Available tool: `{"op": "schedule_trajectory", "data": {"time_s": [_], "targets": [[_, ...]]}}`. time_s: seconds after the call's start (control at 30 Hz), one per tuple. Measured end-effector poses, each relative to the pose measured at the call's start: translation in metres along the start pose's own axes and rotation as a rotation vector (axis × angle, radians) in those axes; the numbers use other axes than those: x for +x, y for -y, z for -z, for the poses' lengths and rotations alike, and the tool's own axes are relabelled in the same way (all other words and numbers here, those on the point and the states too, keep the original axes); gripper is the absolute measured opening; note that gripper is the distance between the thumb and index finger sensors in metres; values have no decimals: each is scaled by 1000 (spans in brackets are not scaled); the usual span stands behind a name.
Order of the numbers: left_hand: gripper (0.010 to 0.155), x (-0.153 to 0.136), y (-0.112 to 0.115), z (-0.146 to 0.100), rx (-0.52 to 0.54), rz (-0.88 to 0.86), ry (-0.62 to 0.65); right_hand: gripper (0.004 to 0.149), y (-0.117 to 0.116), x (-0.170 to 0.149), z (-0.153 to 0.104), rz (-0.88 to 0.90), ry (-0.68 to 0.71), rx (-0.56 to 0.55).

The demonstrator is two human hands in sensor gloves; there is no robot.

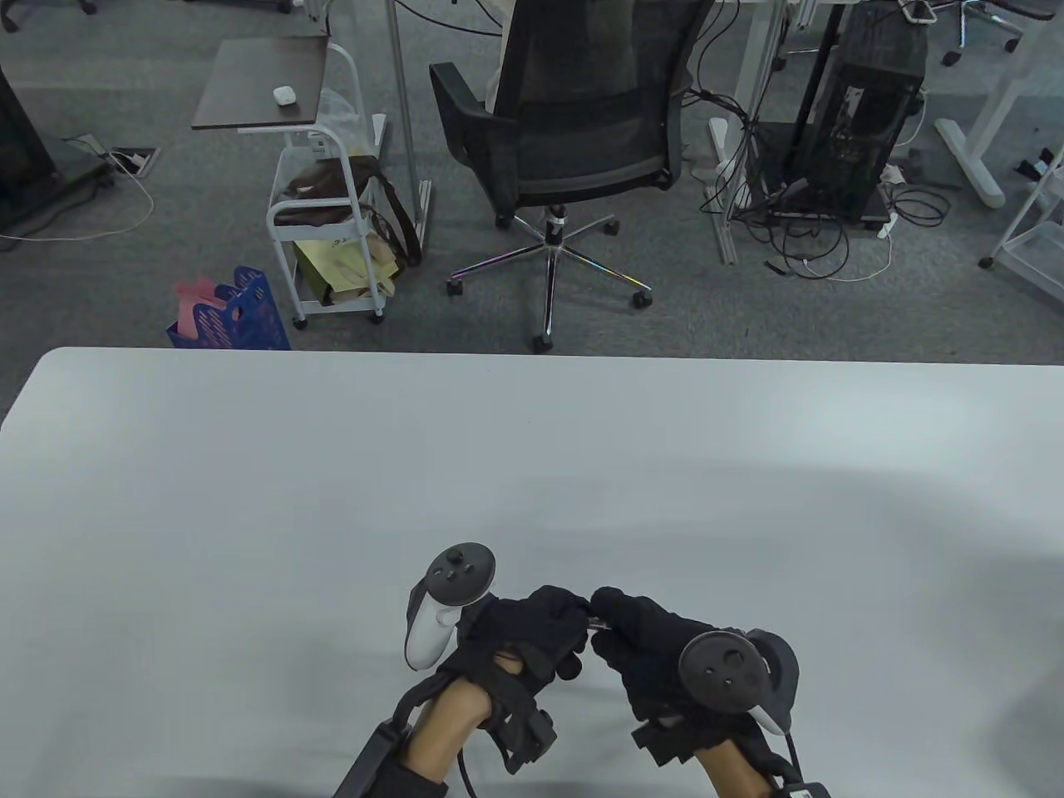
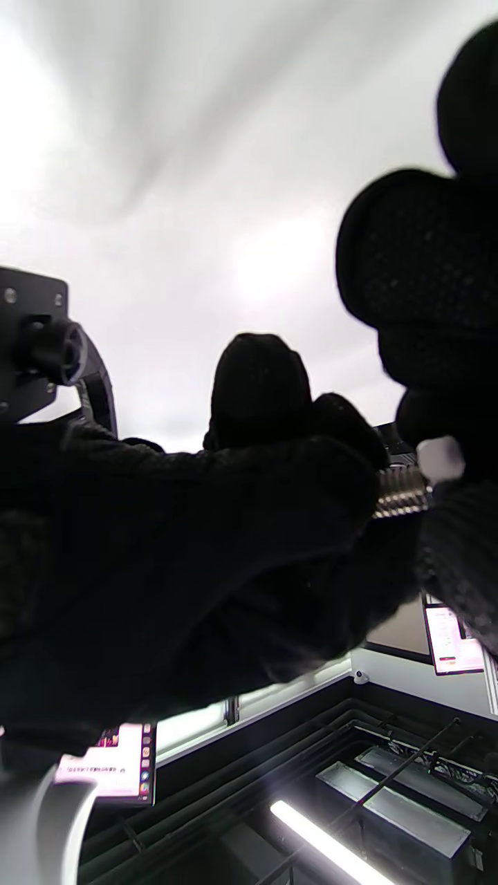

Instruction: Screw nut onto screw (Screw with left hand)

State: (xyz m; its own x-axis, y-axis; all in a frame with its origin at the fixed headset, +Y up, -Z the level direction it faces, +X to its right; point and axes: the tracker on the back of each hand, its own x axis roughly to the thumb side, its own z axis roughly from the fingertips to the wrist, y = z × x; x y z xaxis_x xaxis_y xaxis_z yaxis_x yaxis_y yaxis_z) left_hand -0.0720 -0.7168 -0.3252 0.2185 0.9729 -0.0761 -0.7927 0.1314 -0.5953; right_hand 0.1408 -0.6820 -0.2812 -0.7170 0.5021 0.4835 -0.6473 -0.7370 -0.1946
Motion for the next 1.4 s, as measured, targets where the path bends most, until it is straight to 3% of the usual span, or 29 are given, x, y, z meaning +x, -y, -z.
{"op": "schedule_trajectory", "data": {"time_s": [0.07, 0.23, 0.37, 0.47, 0.53, 0.7, 0.83, 0.9, 1.07, 1.17, 1.27, 1.4], "targets": [[68, -1, 0, -2, 39, -17, -2, 49, 0, 0, 0, 1, 2, -10], [59, 1, 0, -1, 49, 21, -9, 49, -2, 1, 0, -7, 12, -4], [58, 2, 0, 1, -6, 0, 14, 49, 0, 4, -1, -68, 39, -17], [70, -2, -1, -1, 45, -13, -4, 48, 0, 2, -1, -45, 31, -18], [66, -4, -2, -1, 77, 9, -24, 48, -1, 1, -1, -6, 13, -19], [57, 1, 1, 0, 16, 18, 0, 48, -1, 3, -1, -43, 30, -14], [70, -3, -2, -1, 58, -16, -9, 48, -1, 1, -1, -23, 20, -20], [67, -5, -4, -2, 92, 0, -26, 48, -1, 1, -1, -14, 16, -18], [55, -1, -2, -1, 42, 14, -20, 48, -1, 1, -1, -22, 21, -17], [56, -1, -2, -1, 10, -5, -14, 48, -1, 1, -1, -23, 22, -18], [69, -4, -3, -2, 58, -12, -20, 48, -1, 1, -1, -7, 17, -21], [59, -3, -2, -2, 62, 6, -25, 48, -1, 1, -1, -19, 21, -16]]}}
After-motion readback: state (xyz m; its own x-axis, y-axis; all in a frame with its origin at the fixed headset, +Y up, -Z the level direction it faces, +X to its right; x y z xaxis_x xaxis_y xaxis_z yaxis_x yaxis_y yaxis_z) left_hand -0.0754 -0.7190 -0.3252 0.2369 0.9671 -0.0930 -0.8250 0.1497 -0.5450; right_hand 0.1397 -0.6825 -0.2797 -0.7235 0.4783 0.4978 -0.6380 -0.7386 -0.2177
